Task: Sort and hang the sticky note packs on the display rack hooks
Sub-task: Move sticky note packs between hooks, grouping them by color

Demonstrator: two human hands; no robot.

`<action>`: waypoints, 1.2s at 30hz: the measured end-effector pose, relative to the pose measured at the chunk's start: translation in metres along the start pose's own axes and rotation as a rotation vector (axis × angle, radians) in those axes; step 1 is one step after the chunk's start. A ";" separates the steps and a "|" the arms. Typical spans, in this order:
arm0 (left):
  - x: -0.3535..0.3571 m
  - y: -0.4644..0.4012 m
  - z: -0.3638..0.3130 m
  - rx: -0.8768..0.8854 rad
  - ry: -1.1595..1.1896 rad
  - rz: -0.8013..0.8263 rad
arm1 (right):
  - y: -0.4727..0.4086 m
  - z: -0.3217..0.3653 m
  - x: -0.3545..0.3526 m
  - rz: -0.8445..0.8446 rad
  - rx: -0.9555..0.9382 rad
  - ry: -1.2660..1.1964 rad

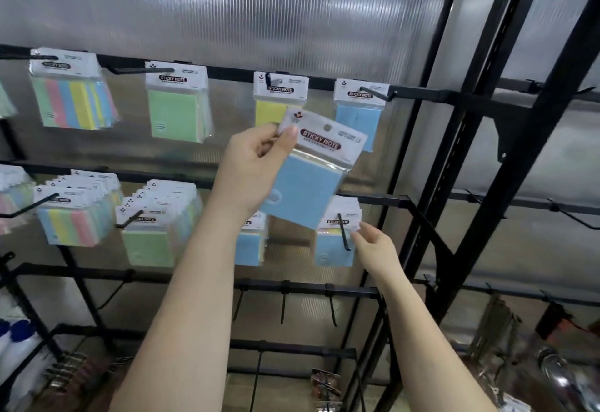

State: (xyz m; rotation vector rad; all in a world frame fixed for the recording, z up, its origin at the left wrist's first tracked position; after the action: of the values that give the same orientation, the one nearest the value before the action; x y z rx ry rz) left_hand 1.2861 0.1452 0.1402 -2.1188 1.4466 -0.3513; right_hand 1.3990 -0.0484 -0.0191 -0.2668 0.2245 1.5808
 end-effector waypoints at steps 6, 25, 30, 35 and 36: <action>0.041 -0.016 -0.027 0.033 0.179 -0.053 | -0.002 -0.009 -0.008 0.010 0.017 0.065; 0.084 -0.050 -0.011 0.094 0.111 -0.182 | -0.013 -0.015 -0.012 -0.046 0.025 0.058; 0.089 -0.058 0.004 0.098 0.108 -0.193 | -0.017 -0.016 -0.010 -0.038 0.028 0.041; 0.096 -0.069 0.015 0.065 0.038 -0.226 | -0.021 -0.016 -0.009 -0.046 0.022 0.058; 0.098 -0.075 0.016 0.059 0.014 -0.227 | -0.022 -0.016 -0.008 -0.043 0.025 0.060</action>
State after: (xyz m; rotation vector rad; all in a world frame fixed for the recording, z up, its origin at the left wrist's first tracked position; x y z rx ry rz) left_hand 1.3902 0.0803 0.1608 -2.2414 1.1893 -0.4886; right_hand 1.4217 -0.0603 -0.0311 -0.2985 0.2834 1.5275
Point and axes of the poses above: each hand's wrist, its own y-axis away from the middle knuckle, its own x-axis out of the palm, z = x × y, the point moved 4 cm from there along -y, towards the middle knuckle
